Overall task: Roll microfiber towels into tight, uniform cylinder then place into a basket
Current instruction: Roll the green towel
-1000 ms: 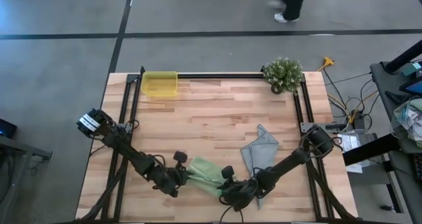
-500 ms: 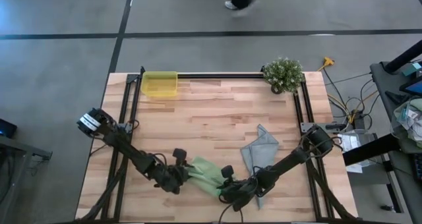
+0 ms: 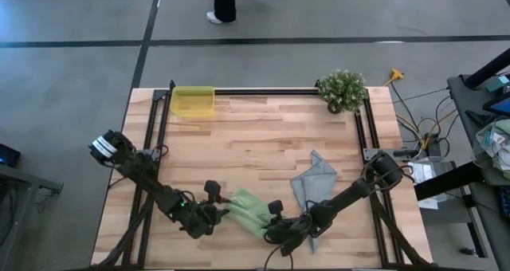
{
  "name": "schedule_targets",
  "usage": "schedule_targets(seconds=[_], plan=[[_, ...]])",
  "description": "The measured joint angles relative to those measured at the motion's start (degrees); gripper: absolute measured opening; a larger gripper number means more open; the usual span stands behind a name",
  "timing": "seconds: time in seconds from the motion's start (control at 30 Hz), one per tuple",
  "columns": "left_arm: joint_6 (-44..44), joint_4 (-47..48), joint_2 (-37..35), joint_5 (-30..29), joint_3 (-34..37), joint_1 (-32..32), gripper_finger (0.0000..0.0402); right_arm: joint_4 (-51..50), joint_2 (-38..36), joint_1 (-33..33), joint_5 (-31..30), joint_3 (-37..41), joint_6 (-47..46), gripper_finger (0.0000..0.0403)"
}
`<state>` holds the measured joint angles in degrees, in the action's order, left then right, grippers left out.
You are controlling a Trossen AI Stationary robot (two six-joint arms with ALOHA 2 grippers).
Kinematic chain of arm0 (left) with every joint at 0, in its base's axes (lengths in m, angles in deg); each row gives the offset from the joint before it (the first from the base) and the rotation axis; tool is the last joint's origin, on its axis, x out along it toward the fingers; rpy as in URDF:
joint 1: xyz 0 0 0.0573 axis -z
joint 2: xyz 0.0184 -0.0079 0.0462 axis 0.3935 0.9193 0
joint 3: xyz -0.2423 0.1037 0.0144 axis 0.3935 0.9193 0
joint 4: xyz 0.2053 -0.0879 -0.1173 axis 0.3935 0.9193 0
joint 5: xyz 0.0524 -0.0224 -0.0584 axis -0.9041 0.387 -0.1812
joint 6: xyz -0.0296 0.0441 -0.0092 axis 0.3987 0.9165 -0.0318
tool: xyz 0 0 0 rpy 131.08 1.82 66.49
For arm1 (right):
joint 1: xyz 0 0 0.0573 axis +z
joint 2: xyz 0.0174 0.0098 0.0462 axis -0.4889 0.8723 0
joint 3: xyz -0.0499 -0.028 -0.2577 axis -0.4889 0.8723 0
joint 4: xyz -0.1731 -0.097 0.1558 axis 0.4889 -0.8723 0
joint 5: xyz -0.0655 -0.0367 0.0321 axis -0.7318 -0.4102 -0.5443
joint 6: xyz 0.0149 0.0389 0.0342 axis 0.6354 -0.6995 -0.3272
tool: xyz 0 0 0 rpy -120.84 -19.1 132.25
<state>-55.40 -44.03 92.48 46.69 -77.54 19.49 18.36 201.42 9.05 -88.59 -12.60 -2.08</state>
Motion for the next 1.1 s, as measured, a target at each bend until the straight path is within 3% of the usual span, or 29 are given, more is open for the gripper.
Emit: schedule_targets(seconds=[0.43, 0.63, 0.9, 1.1], plan=[[3.04, -1.18, 1.61, -2.21, -4.87, 5.82, 0.0148, 25.54, 0.66, -0.63, 3.47, 10.67, -10.48, 0.0022], [8.71, -1.02, 4.53, -3.10, -8.49, 5.72, 0.0148, 30.47, 0.68, -0.51, 3.75, 13.61, -13.40, 0.0022], [16.74, 2.24, 1.92, -17.01, -10.85, 8.60, 0.0148, 31.10, 0.69, -0.52, 3.77, 13.93, -13.36, 0.0022], [13.88, 1.17, 4.30, -9.63, -10.97, 8.26, 0.0148, 31.18, 0.68, -0.55, 3.80, 13.95, -13.07, 0.0022]])
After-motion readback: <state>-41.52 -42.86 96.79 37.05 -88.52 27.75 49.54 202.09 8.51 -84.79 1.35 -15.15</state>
